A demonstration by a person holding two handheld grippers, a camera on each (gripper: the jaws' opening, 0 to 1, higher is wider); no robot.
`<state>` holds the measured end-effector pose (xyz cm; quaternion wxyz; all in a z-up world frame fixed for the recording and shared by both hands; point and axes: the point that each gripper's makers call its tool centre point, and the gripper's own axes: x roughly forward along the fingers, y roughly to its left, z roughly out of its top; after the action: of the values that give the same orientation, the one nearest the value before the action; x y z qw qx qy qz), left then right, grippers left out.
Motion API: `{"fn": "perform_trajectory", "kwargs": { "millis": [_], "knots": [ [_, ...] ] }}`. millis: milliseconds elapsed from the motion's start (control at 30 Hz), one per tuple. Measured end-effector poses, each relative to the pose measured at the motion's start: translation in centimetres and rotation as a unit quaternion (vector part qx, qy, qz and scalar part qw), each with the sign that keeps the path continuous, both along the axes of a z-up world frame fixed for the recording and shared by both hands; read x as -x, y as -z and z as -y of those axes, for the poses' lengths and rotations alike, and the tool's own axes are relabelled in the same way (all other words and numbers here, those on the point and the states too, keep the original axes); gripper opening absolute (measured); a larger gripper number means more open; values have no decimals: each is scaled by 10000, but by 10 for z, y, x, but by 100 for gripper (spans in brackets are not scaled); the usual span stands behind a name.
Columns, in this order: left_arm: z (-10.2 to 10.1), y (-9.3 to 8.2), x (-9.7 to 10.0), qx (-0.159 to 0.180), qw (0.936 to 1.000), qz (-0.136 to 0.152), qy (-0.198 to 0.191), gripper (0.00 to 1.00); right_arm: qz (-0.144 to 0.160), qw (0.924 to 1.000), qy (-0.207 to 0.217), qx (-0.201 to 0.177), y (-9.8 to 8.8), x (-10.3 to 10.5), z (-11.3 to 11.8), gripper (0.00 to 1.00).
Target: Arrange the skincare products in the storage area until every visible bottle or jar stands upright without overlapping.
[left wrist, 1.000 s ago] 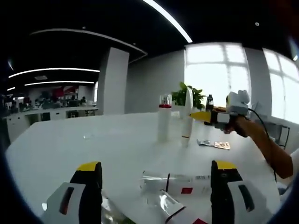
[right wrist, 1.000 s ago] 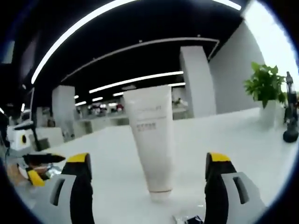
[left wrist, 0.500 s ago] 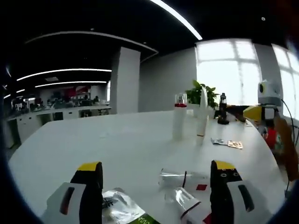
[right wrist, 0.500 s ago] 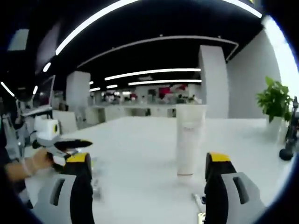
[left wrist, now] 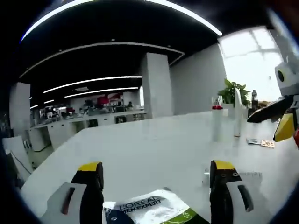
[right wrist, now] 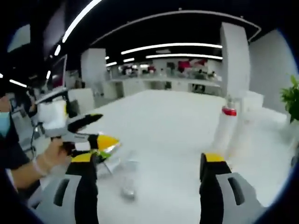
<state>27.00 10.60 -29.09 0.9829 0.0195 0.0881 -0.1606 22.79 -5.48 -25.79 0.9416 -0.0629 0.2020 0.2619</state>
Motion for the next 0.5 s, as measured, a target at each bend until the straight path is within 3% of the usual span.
{"fn": "perform_trajectory", "kwargs": {
  "millis": [267,400,500],
  "knots": [
    [-33,2,-11,117,9978,-67,-655,98,-605,9974,-131,381,16,-26,-26,70],
    [-41,4,-18,161,9968,-135,-773,97,-1243,9879,-87,926,38,-35,-30,57],
    [-39,6,-15,205,9966,-184,-773,97,-1437,9807,22,1328,50,-42,-28,50]
  ]
}}
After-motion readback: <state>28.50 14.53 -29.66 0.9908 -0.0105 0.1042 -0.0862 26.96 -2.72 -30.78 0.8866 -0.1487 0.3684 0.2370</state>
